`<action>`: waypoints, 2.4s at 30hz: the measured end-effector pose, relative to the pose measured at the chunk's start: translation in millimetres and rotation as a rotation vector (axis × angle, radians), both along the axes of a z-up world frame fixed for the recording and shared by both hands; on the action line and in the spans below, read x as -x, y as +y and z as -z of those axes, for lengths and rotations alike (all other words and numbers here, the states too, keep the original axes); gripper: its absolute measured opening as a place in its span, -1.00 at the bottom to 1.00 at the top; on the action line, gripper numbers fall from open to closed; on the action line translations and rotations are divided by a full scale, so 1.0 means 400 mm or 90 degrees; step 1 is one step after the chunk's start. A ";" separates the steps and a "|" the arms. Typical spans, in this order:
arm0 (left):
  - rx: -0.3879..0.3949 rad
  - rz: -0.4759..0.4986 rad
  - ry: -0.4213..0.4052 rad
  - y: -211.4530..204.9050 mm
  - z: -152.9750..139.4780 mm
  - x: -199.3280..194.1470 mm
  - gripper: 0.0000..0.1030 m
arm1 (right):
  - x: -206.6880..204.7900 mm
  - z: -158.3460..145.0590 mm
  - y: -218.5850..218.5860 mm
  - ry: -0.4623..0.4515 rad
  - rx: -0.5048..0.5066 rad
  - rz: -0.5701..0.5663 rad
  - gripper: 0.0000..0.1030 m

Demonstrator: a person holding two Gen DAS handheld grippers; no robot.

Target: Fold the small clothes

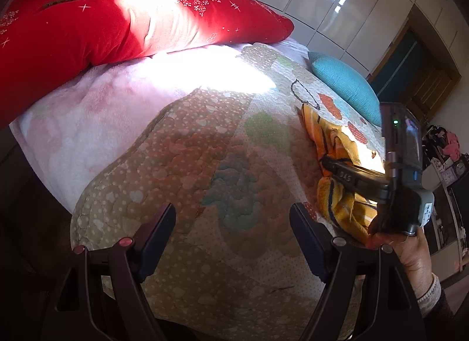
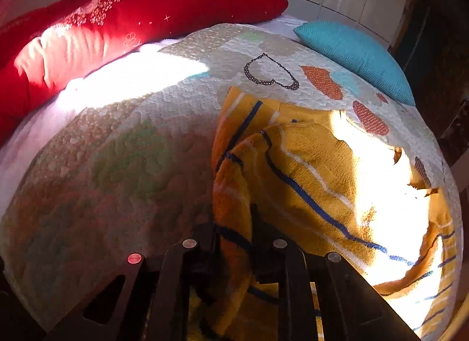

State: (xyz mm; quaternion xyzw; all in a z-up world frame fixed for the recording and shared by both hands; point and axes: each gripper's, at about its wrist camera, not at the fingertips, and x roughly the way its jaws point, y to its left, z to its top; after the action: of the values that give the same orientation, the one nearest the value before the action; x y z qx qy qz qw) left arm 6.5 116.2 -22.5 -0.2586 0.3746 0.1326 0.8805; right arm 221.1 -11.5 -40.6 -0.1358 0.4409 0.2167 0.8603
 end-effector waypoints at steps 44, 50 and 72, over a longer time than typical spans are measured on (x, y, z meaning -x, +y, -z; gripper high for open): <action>-0.121 0.259 0.066 -0.459 -0.020 -0.202 0.54 | 0.143 -0.044 -1.037 0.007 -0.289 0.317 -0.23; -0.135 0.290 0.062 -0.505 -0.017 -0.205 0.54 | 0.039 -0.173 -0.975 -0.048 -0.333 0.254 -0.22; -0.178 0.222 -0.040 -0.441 -0.086 -0.145 0.62 | 0.043 -0.139 -0.840 -0.060 -0.279 0.235 -0.05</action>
State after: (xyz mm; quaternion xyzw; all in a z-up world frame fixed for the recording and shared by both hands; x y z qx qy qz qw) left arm 64.4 -60.3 11.7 -0.0690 0.3641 0.0207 0.9286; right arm 204.0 -347.3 15.1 0.1261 0.3601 0.1401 0.9137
